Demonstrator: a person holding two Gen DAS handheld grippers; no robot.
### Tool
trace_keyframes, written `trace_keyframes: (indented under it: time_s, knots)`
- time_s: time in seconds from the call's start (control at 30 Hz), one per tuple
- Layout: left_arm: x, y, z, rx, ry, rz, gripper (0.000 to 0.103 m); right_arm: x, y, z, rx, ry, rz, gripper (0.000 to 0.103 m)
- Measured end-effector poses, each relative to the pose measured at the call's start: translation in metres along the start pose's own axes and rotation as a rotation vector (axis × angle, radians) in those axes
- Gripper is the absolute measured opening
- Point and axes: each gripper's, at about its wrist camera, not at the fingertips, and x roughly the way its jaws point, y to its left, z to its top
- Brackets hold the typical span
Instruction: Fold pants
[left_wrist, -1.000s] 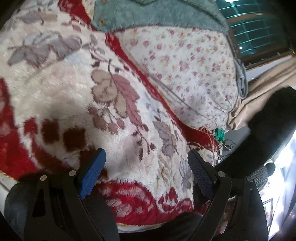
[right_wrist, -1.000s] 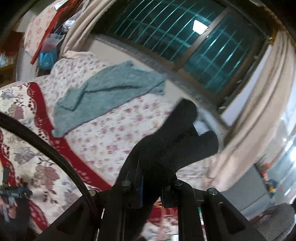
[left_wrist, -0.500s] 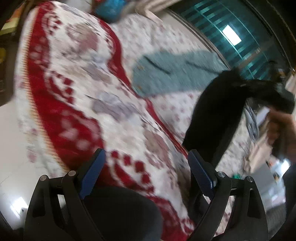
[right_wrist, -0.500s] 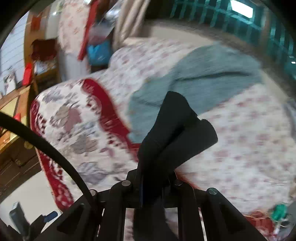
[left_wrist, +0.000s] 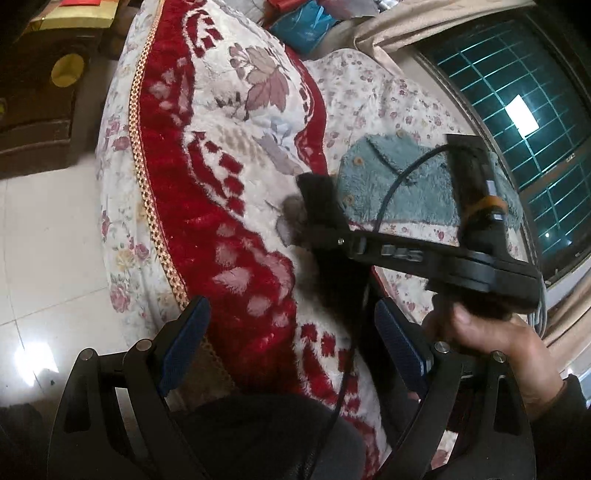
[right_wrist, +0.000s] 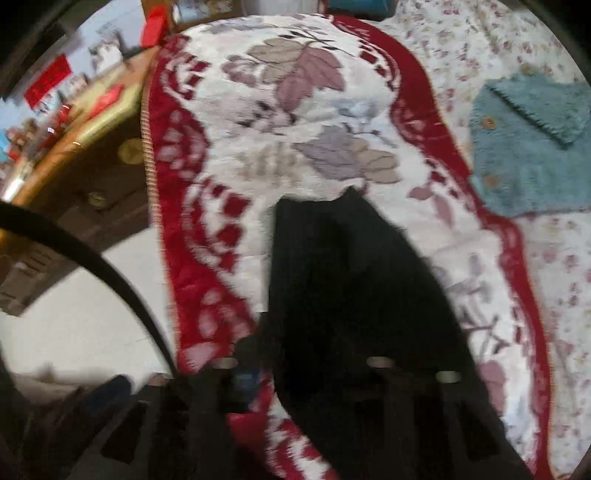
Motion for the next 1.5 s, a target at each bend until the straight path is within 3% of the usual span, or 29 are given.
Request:
trace_keyframes:
  time_s: [0.03, 0.1, 0.2, 0.27, 0.33, 0.43, 0.5, 0.6, 0.73, 0.77, 0.83, 0.9, 1.07, 1.23, 1.33, 1.43, 1.47, 1.5]
  knots:
    - [-0.001, 0.000, 0.000, 0.001, -0.005, -0.007, 0.091, -0.004, 0.001, -0.001, 0.007, -0.005, 0.015, 0.062]
    - [-0.003, -0.003, 0.000, 0.011, -0.013, -0.015, 0.091, -0.023, -0.001, -0.001, 0.005, -0.045, -0.036, 0.062]
    - [-0.002, -0.001, 0.001, -0.010, -0.002, -0.006, 0.091, -0.081, -0.022, -0.014, 0.083, -0.186, -0.075, 0.062]
    - [0.001, 0.001, 0.007, -0.027, 0.010, -0.015, 0.091, -0.125, -0.050, -0.042, 0.192, -0.278, -0.103, 0.062]
    - [0.009, 0.002, 0.024, -0.037, 0.033, -0.041, 0.091, -0.160, -0.079, -0.087, 0.320, -0.339, -0.103, 0.062]
    - [0.030, -0.001, 0.051, -0.015, 0.102, -0.067, 0.091, -0.200, -0.117, -0.188, 0.539, -0.431, -0.100, 0.062]
    - [0.058, 0.002, 0.070, -0.066, 0.238, -0.123, 0.091, -0.213, -0.136, -0.267, 0.696, -0.464, -0.138, 0.063]
    - [0.094, 0.006, 0.087, -0.174, 0.411, -0.172, 0.091, -0.210, -0.152, -0.373, 0.921, -0.492, -0.172, 0.063]
    - [0.096, -0.001, 0.088, -0.180, 0.450, -0.213, 0.091, -0.188, -0.146, -0.473, 1.141, -0.635, -0.105, 0.062]
    - [0.098, -0.002, 0.085, -0.194, 0.473, -0.233, 0.091, -0.181, -0.145, -0.486, 1.202, -0.625, -0.095, 0.061]
    - [0.103, -0.003, 0.081, -0.226, 0.522, -0.281, 0.091, -0.191, -0.141, -0.491, 1.207, -0.714, -0.075, 0.063]
    - [0.103, -0.010, 0.079, -0.223, 0.526, -0.313, 0.091, -0.202, -0.130, -0.490, 1.138, -0.785, -0.145, 0.067]
    - [0.109, -0.029, 0.085, -0.162, 0.511, -0.350, 0.091, -0.194, -0.126, -0.474, 1.085, -0.733, -0.111, 0.067]
    - [0.123, -0.030, 0.084, -0.121, 0.517, -0.317, 0.091, -0.196, -0.120, -0.485, 1.082, -0.788, -0.093, 0.067]
    - [0.128, -0.034, 0.085, -0.098, 0.505, -0.329, 0.091, -0.199, -0.124, -0.500, 1.128, -0.869, -0.061, 0.067]
    - [0.137, -0.041, 0.083, -0.045, 0.496, -0.275, 0.091, -0.205, -0.133, -0.526, 1.240, -0.968, -0.004, 0.067]
    - [0.140, -0.047, 0.081, 0.002, 0.492, -0.242, 0.088, -0.206, -0.137, -0.538, 1.307, -0.985, 0.007, 0.067]
    - [0.141, -0.050, 0.079, 0.032, 0.483, -0.219, 0.075, -0.208, -0.140, -0.550, 1.376, -0.997, 0.021, 0.067]
